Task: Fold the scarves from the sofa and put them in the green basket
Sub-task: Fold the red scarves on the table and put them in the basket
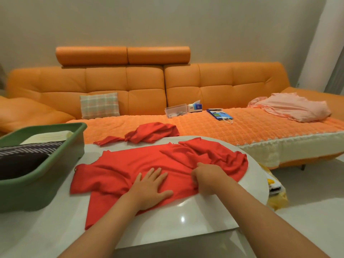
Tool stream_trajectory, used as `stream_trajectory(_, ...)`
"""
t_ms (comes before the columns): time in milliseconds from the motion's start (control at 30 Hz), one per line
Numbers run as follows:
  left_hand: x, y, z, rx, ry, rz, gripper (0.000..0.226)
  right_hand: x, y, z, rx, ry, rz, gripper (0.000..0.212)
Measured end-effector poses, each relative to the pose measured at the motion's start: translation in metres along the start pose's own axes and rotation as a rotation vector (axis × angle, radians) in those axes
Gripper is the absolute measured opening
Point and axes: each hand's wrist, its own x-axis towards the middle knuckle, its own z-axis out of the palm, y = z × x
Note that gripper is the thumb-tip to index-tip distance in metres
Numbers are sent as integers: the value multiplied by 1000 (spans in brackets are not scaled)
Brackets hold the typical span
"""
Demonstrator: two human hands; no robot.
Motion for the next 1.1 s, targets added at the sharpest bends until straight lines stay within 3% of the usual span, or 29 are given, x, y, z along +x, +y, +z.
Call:
stream_trajectory(67, -8, 1, -3, -14, 34, 50, 78, -7, -6, -1, -24, -3, 47, 22)
stream_trajectory(200, -26, -6, -17, -163, 365, 97, 58, -8, -32, -7, -9, 176, 40, 32)
stream_trajectory(333, -52, -47, -33, -96, 558, -59, 52, -1, -82, -16, 323, 258, -80, 30)
stream_trajectory(467, -75, -104, -41, 133, 397, -333, 45, 14, -137, -17, 533, 274, -159, 25)
stream_trajectory(600, -69, -142, -41, 113, 241, -332, 42, 38, -173, -16, 472, 297, -76, 33)
stream_trajectory(733, -59, -158, -49, 201, 225, -267, 48, 58, -180, -8, 350, 202, 35, 44)
stream_trajectory(867, -52, -168, -57, 259, 278, -366, 29, 75, -179, -10, 482, 171, 77, 21)
stream_trajectory(933, -48, -168, -60, 299, 341, -387, 31, 79, -177, -14, 550, 195, 86, 16)
stream_trajectory(1100, -41, -157, -80, 331, 465, -316, 31, 83, -168, -19, 744, 226, 59, 24)
